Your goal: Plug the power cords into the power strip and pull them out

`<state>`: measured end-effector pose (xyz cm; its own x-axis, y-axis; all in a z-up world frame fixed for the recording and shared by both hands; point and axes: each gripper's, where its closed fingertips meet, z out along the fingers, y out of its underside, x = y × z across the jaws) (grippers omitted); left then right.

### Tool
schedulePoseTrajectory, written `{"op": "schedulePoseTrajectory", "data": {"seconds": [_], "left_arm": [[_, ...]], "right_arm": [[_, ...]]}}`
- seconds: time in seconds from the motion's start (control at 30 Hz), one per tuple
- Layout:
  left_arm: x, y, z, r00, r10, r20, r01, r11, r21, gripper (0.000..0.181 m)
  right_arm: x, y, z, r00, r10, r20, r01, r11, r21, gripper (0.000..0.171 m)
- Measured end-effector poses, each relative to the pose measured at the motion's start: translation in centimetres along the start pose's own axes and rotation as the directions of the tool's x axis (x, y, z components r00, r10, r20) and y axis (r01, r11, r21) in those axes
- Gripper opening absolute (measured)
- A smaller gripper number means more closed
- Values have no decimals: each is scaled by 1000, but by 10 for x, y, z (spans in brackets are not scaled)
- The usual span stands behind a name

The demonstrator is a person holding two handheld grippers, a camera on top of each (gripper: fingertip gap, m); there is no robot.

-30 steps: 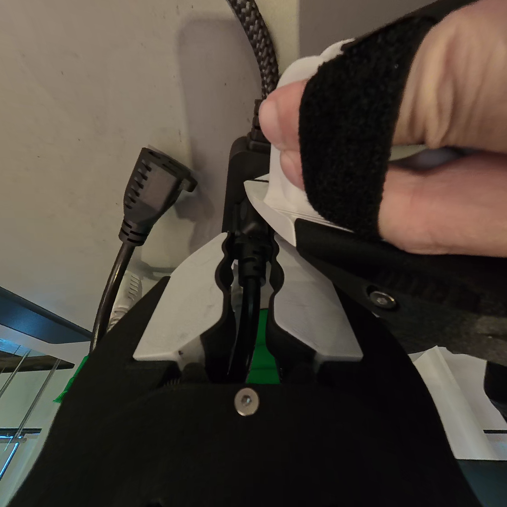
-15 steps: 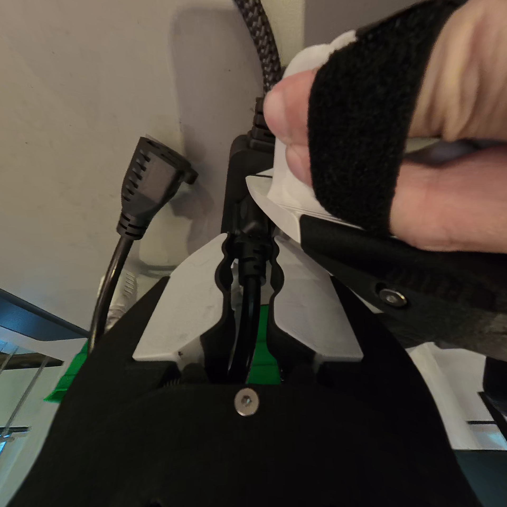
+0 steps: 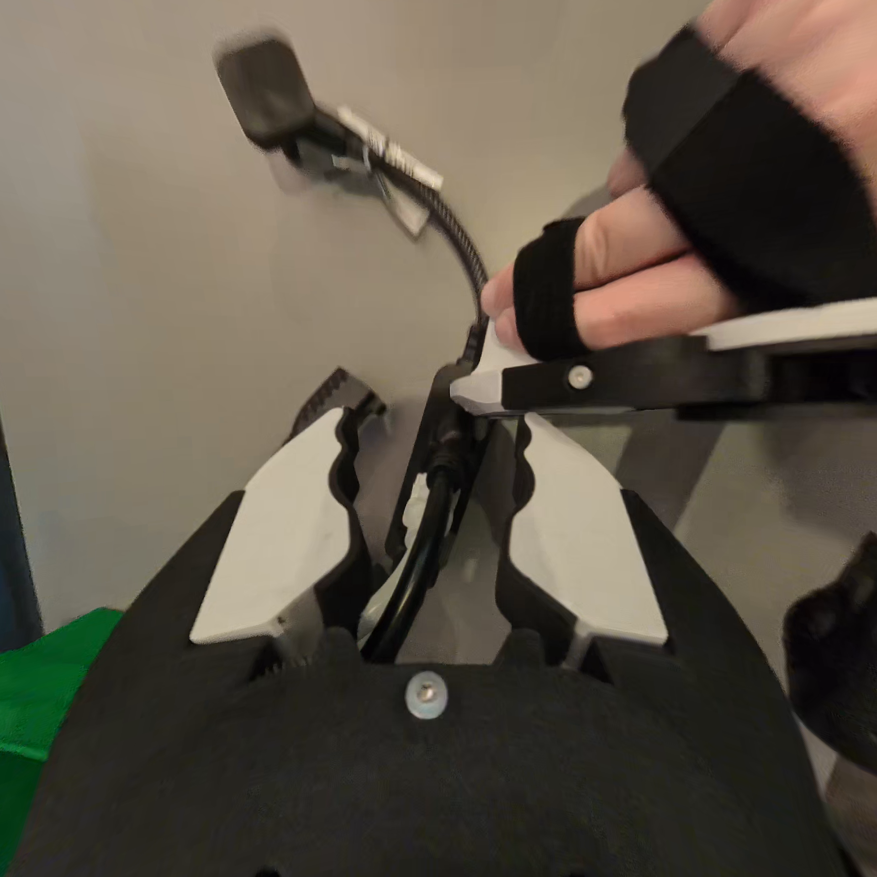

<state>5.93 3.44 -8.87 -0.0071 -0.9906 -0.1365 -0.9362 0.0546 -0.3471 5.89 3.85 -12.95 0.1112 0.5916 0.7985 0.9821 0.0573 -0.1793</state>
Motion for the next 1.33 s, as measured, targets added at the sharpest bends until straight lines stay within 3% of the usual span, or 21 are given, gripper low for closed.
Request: {"op": "schedulePoseTrajectory", "data": {"seconds": [0.1, 0.23, 0.37, 0.4, 0.43, 0.47, 0.5, 0.57, 0.67, 0.87, 0.93, 1.0, 1.17, 1.23, 1.33], "left_arm": [[-4, -24, -32, 997, -71, -43, 81, 942, 326, 62], [-13, -49, -116, 994, -84, -65, 105, 681, 725, 58], [-20, -54, -188, 955, -158, 250, -178, 369, 912, 66], [-20, -52, -206, 910, -223, 348, -287, 265, 921, 59], [-14, -49, -221, 859, -255, 443, -408, 179, 895, 37], [-7, -47, -228, 821, -255, 510, -490, 143, 860, 18], [-8, -47, -228, 808, -261, 529, -504, 162, 849, 19], [-14, -49, -225, 815, -264, 516, -471, 218, 855, 36], [-17, -54, -237, 792, -273, 546, -506, 207, 837, 40], [-22, -65, -237, 733, -193, 652, -577, 331, 746, 14], [-19, -64, -235, 748, -173, 641, -567, 335, 752, 0], [-19, -64, -236, 751, -172, 637, -568, 323, 757, 0], [-14, -68, -224, 772, -94, 628, -547, 405, 733, 0], [-13, -68, -223, 784, -81, 615, -539, 403, 739, 0], [-6, -67, -228, 851, -66, 520, -474, 327, 817, 0]], "right_arm": [[2, 0, 4, 999, 33, 19, -34, 999, 30, 3], [3, 0, 5, 998, 44, 56, -47, 997, 60, 3], [4, 0, 7, 996, 57, 65, -61, 995, 73, 3], [4, 0, 8, 996, 58, 68, -63, 995, 74, 3], [4, 0, 8, 996, 59, 71, -64, 995, 76, 3], [5, 0, 8, 996, 59, 73, -64, 995, 79, 3], [5, 1, 9, 995, 58, 76, -64, 994, 83, 3], [5, 1, 9, 995, 56, 81, -63, 994, 93, 2], [6, 0, 10, 996, 49, 81, -57, 993, 107, 2], [7, -1, 11, 982, 90, 167, -114, 983, 143, 1], [7, -4, 6, 969, 110, 222, -149, 974, 168, 1], [12, -9, -2, 964, 115, 238, -168, 962, 214, 1], [42, -16, -24, 966, 150, 210, -214, 921, 325, 1], [56, -17, -32, 959, 191, 212, -259, 892, 371, 1], [81, -17, -48, 939, 261, 223, -336, 827, 451, 1]]}}
